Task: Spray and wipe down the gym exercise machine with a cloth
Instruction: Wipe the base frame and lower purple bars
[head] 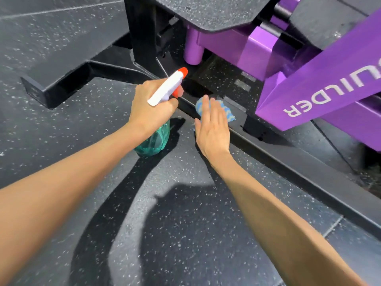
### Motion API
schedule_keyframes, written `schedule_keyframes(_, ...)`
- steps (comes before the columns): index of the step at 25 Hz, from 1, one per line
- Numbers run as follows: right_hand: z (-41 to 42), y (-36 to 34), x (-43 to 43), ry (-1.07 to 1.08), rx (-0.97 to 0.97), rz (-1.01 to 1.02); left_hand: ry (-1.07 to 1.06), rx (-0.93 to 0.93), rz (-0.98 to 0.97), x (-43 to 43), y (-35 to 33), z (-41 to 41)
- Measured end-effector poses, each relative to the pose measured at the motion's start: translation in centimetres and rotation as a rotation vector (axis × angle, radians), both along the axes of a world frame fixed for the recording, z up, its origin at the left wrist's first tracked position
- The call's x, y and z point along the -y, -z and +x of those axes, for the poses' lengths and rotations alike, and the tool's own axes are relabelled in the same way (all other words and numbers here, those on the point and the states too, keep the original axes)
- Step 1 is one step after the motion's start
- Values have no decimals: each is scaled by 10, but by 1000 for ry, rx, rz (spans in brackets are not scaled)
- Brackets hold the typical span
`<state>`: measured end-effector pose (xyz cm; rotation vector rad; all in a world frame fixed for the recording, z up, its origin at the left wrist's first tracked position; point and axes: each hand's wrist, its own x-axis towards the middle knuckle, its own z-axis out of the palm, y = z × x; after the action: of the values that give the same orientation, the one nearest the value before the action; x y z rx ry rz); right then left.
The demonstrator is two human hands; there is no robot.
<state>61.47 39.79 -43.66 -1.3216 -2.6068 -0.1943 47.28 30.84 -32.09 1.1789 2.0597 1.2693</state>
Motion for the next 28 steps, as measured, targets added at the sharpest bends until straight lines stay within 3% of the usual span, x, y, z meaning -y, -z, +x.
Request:
schedule_keyframes(4,-6,-10,9,177,-98,-257,-75,126,6,-4,-6,6)
schedule_keyframes(8,-80,-35,-38,31,-92,-384,-66,144,20,-6,-14,17)
schedule_keyframes(16,-24,-13,-21,-125,189,-197,-95,157,11,-10,-10,20)
schedule_keyframes(20,-55,-19,-34,-44,141,-275,-84,170,-5,-11,-9,29)
schedule_keyframes(24,17,-1,-20,28,215,-109,-42,178,-21,-9,-13,45)
schedule_keyframes(28,79,-6,-14,95,144,-157,9,164,-24,-9,-31,66)
